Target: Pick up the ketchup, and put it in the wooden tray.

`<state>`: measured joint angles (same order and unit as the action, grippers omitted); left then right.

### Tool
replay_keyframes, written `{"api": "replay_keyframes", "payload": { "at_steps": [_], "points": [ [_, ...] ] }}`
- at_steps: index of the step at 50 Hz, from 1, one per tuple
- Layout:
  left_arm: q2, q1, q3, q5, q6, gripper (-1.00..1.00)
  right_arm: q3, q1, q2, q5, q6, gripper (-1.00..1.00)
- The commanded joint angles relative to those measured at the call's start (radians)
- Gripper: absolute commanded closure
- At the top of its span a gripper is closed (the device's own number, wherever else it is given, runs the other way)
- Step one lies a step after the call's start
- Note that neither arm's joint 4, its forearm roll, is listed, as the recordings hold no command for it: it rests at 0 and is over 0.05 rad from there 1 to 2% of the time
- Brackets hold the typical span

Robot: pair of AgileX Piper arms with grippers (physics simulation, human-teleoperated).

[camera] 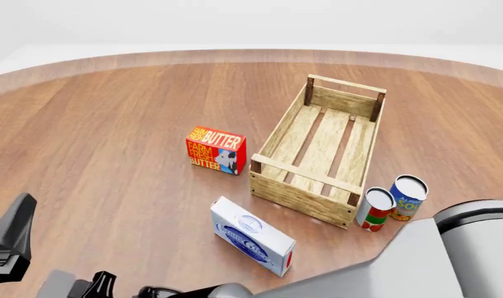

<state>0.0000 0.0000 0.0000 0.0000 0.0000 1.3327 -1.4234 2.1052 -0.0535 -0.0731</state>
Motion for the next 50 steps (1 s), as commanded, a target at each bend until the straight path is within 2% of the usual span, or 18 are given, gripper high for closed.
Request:
{"api": "replay_keyframes", "payload": {
  "at_steps": [1, 2, 21, 32, 50],
  "points": [
    [0.0, 0.0, 0.0, 0.0, 0.0, -1.0, 0.038, 0.006, 0.029, 0.025, -0.013, -1.0],
    [0.0, 0.0, 0.0, 0.0, 0.0, -1.0, 0.038, 0.008, 0.027, 0.025, -0.015, 1.0],
    [0.0, 0.0, 0.0, 0.0, 0.0, -1.0, -0.014, 0.022, -0.022, 0.025, -0.035, 1.0],
    [0.0, 0.0, 0.0, 0.0, 0.0, -1.0, -0.058, 0.004, -0.043, 0.008, -0.019, 1.0],
    [0.0, 0.0, 0.0, 0.0, 0.0, -1.0, -0.117, 0.028, -0.066, -0.021, -0.004, 1.0]
  ]
}}
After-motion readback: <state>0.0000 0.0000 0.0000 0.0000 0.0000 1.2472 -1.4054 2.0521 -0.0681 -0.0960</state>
